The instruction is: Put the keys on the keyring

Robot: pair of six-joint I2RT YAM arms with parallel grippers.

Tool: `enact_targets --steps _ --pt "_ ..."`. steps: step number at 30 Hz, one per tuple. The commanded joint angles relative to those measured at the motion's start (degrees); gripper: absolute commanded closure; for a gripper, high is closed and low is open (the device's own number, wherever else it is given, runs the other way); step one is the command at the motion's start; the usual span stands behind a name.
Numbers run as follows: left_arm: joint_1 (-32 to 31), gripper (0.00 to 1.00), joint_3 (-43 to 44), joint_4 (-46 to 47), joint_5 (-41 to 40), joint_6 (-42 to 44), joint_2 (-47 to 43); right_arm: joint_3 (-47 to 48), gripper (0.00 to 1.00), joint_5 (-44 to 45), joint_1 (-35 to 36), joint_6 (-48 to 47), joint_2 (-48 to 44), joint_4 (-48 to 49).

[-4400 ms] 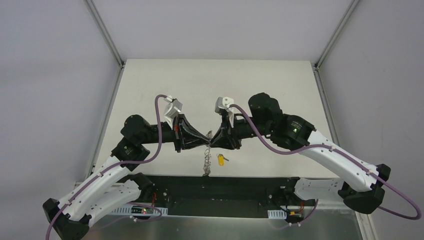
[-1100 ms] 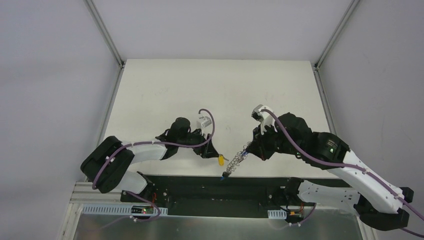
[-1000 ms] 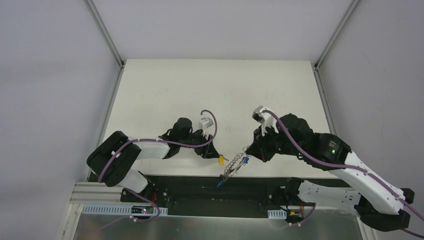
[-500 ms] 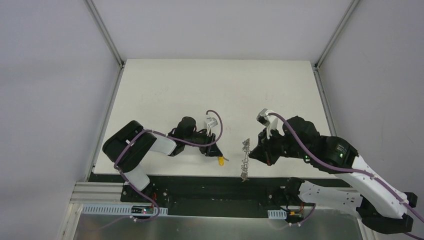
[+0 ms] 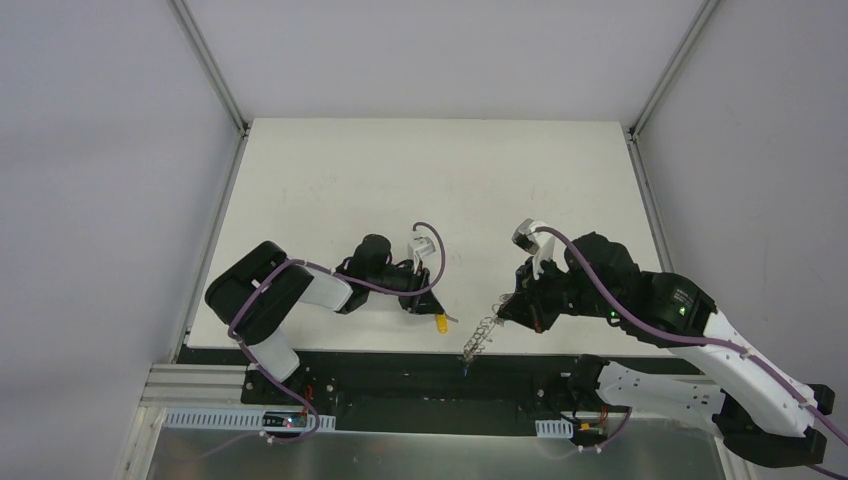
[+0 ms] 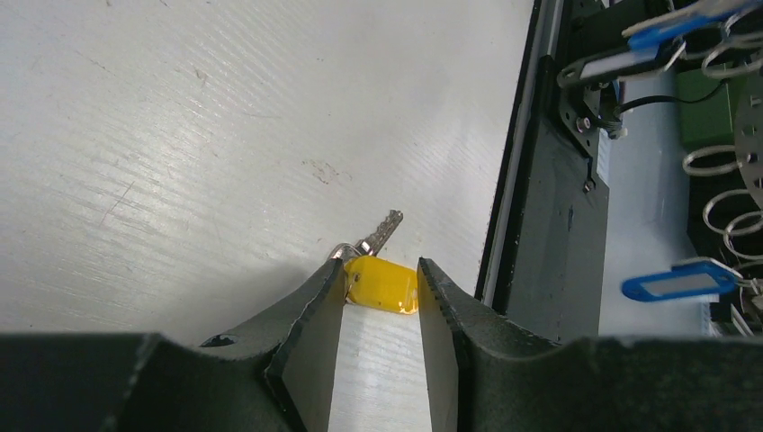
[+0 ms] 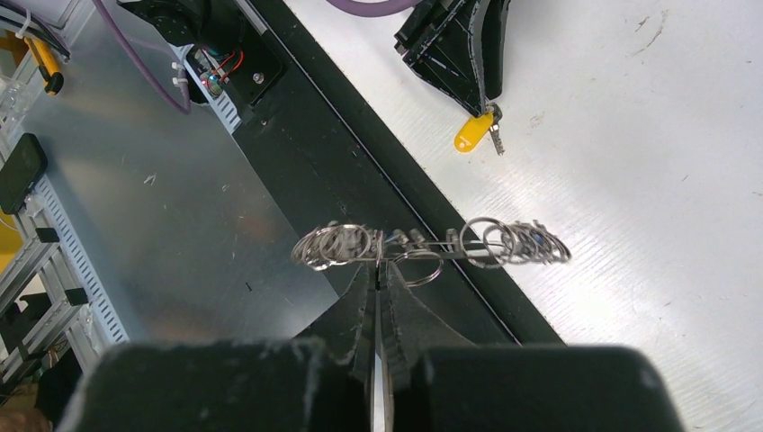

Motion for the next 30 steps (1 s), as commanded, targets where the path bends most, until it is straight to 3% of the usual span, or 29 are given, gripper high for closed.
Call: enact_targets --steps 1,9,19,22,26,30 --pt "0.0 0.65 0.1 0.5 -0.6 2.7 1.0 0.3 1.00 -1.1 -0.2 0.7 -0.8 2.2" --pt "0.0 0.65 0.1 -0.7 -1.9 2.8 1.7 0.3 1.00 -1.7 -0.2 0.2 -0.7 2.4" --pt "0.0 0.76 -1.0 -1.8 -2.3 2.3 0.3 0.0 1.00 -2.0 -0.2 -0.4 -0.4 2.8" --pt "0.0 0.82 -1.1 -1.9 -2.1 2.1 0.2 0.0 1.00 -2.1 -0.1 -0.4 -0.4 2.9" --pt "0.0 1.00 -1.0 -2.0 -1.6 1.8 0.1 -0.4 1.00 -2.1 -0.2 -0.4 -0.5 3.2" --pt "0.0 1.00 -0.9 -2.7 -1.2 1.5 -1.3 -0.6 1.00 -1.7 -0.2 -0.3 -0.4 3.4"
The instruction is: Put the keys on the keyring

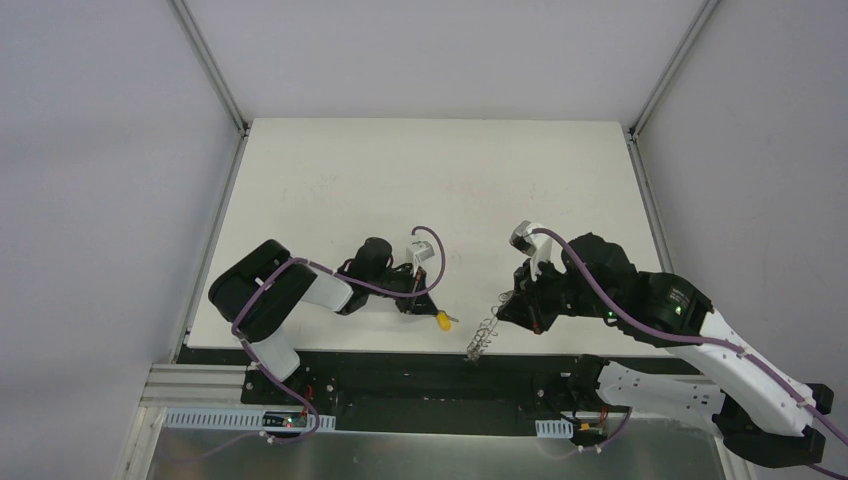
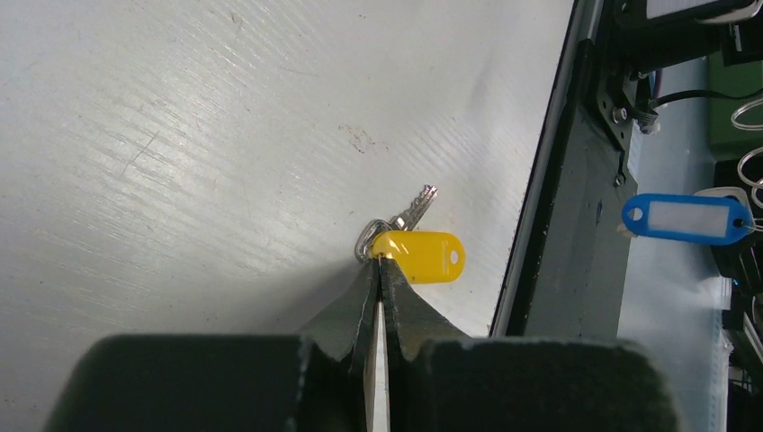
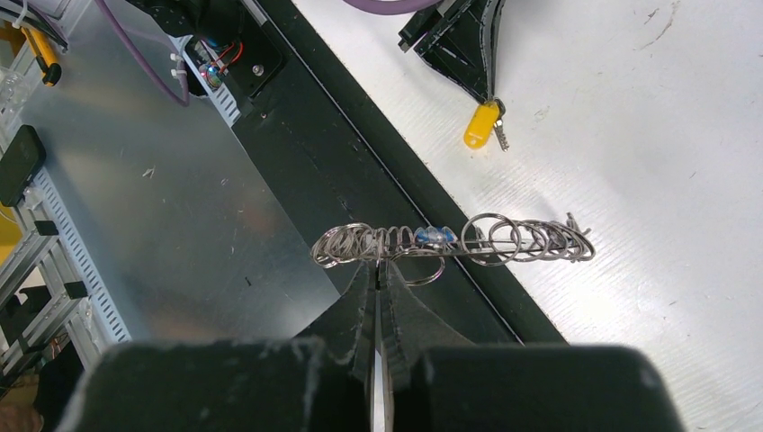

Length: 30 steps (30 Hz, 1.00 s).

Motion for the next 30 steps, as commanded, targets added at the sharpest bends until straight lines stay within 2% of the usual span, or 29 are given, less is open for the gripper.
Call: enact_targets --steps 1,10,19,23,25,26,28,30 --pt "0.0 1.00 -0.4 -0.6 1.1 0.1 -3.4 0.3 1.00 -0.7 -0.2 -0.1 -0.4 3.0" --pt "0.0 1.00 0.1 -2.9 3.2 -3.2 -18.1 1.1 1.00 1.4 -0.2 -2.8 1.0 2.8" --pt "-0.9 1.00 3.5 -10.7 7.1 -5.3 -30.4 2.1 1.00 4.4 -0.1 -9.4 1.7 6.5" --pt "-2.3 1.00 6.6 -16.9 5.1 -5.5 -33.4 2.0 1.00 5.6 -0.1 -12.5 1.5 8.6" --pt "-3.1 1.00 10.6 -28.3 -1.6 -3.0 -34.5 2.1 1.00 6.3 -0.1 -13.4 1.9 8.9" --pt "-4.0 1.00 14.4 -38.0 -7.5 -0.3 -34.4 2.3 1.00 7.0 -0.1 -13.4 2.2 8.9" --pt "-8.0 1.00 21.9 -54.3 -22.7 4.5 -32.8 2.7 1.00 8.0 -0.1 -13.3 2.7 8.6" --pt "-9.9 1.00 26.8 -64.0 -38.2 4.6 -30.2 2.6 1.00 8.3 -0.1 -12.9 3.1 8.6"
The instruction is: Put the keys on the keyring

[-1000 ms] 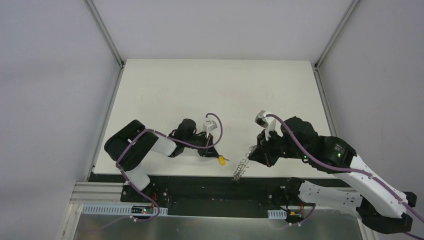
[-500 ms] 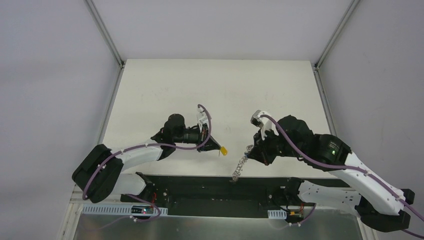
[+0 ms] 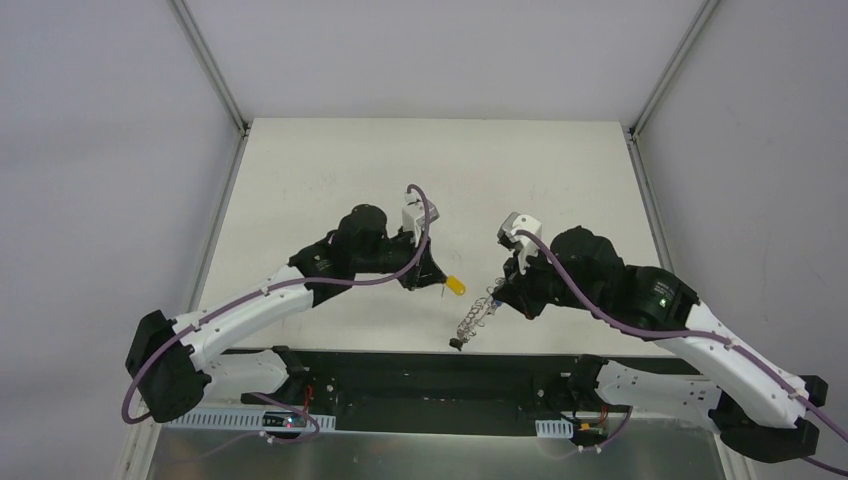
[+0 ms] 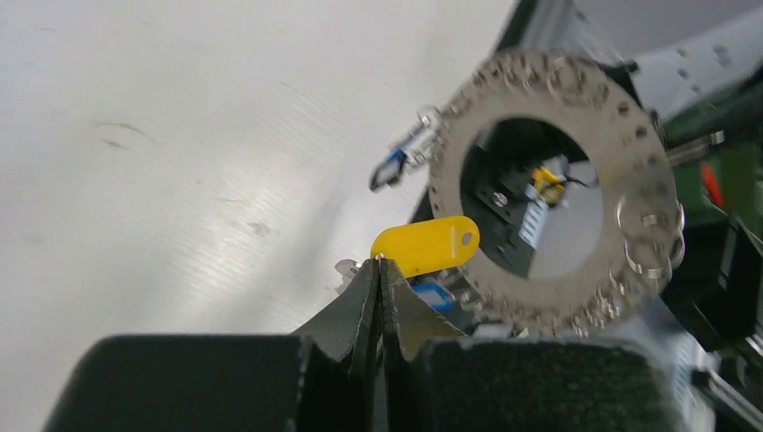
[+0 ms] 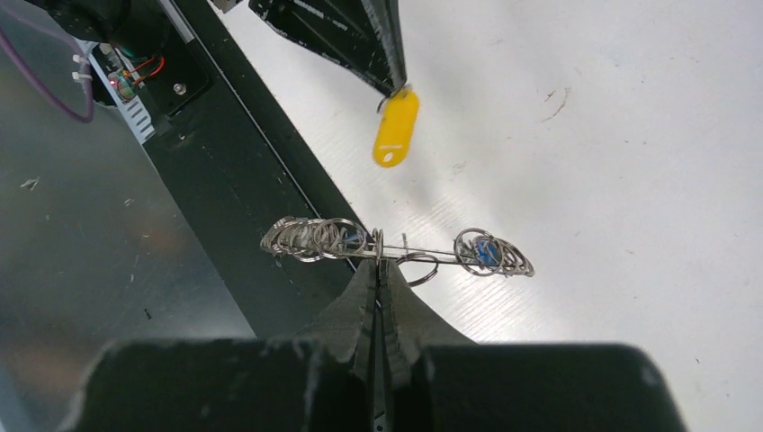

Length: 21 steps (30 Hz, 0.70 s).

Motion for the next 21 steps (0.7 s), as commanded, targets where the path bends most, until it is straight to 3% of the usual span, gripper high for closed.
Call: enact_targets --steps 1,2,4,5,8,10,11,13,14,15,17,18,20,21 --pt "-3.6 1.00 11.4 -28.5 -33.3 4.5 3.2 2.6 1.00 2.3 -0.1 -1.1 0.7 3.9" --pt "-2.6 1.00 10.9 -28.4 -34.4 3.5 3.5 2.6 1.00 2.3 -0.1 -0.8 0.8 3.9" --pt "0.0 1.00 7.8 -21.5 -23.1 1.6 2.8 2.3 1.00 2.4 0.0 -0.2 0.8 4.3" --pt "-1.3 1.00 6.9 -19.1 -22.6 1.6 2.6 2.2 1.00 4.2 0.0 0.1 0.7 4.0" --pt "-1.3 1.00 7.0 -22.5 -34.3 2.3 1.8 2.5 1.00 5.1 -0.1 0.7 0.4 2.7" --pt "1.9 1.00 6.2 -22.0 -31.4 1.0 1.4 2.0 1.00 6.2 0.0 0.9 -0.5 2.8" --pt "-0.4 1.00 7.4 -22.2 -31.8 2.0 2.0 1.8 1.00 6.8 0.0 0.9 -0.6 2.8" --pt "-7.8 1.00 10.6 -24.1 -40.6 4.6 3.9 2.0 1.00 6.2 0.0 0.7 -0.6 2.2" --pt "-7.5 1.00 11.3 -25.7 -41.8 3.4 4.6 1.9 1.00 6.6 0.0 0.7 -0.5 2.2" --pt "-3.1 1.00 10.3 -24.9 -39.2 1.2 4.5 1.8 1.00 7.5 0.0 0.8 -0.5 2.1" --pt "8.8 1.00 4.4 -18.7 -24.5 -5.8 4.0 1.6 1.00 7.7 0.0 0.9 -0.6 1.9" --pt "8.0 1.00 5.0 -18.1 -20.9 -5.1 3.9 1.7 1.00 7.1 0.0 0.9 -0.6 1.9" --pt "-4.6 1.00 8.4 -19.4 -30.4 1.4 2.2 1.2 1.00 6.7 0.1 0.9 -0.8 2.0" --pt "-7.7 1.00 9.6 -20.4 -33.8 2.7 1.8 1.1 1.00 7.1 0.0 0.8 -0.9 2.1"
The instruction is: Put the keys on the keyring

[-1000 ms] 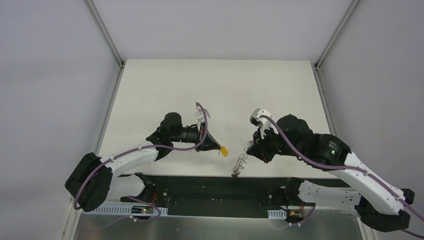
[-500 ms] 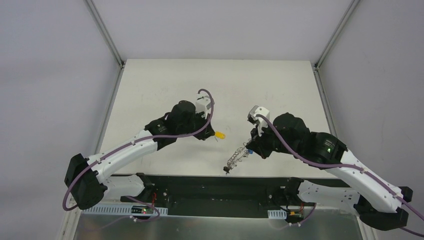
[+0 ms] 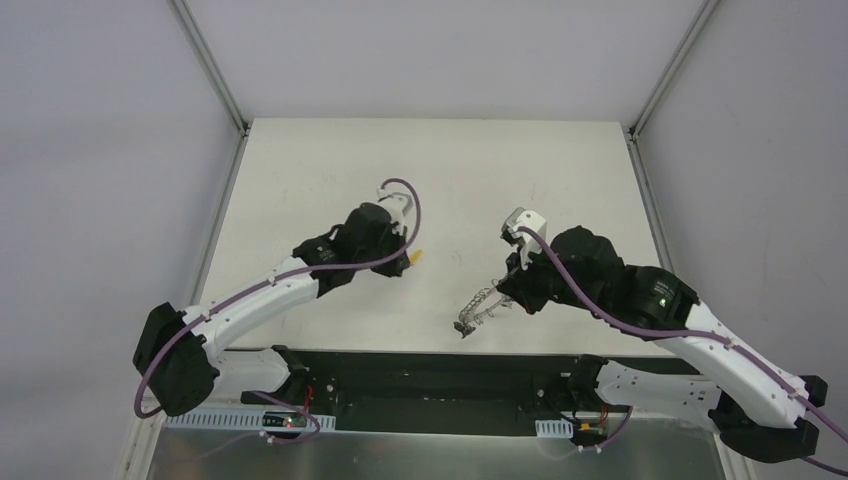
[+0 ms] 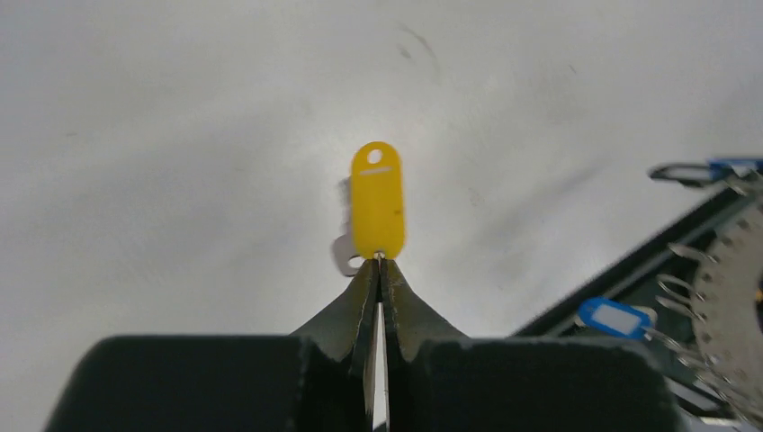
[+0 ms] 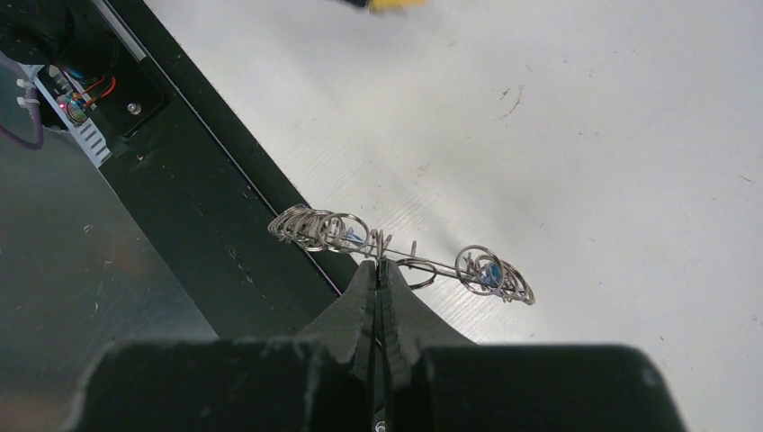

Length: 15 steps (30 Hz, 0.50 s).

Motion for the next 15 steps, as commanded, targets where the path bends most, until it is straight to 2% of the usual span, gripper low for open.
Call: enact_targets --steps 1,3,15 --pt "-11.1 1.00 3.2 0.2 -4.3 3.2 -2.9 1.1 1.00 1.2 0.0 0.5 -1.1 2.1" --pt "-8.3 1.00 2.5 0.2 -0.9 4.4 -3.7 0.9 1.00 0.6 0.1 0.3 -0.9 2.5" --pt "-8.1 1.00 1.4 7.9 24.8 9.8 -10.8 -0.1 1.00 0.0 0.1 -5.1 0.1 7.8"
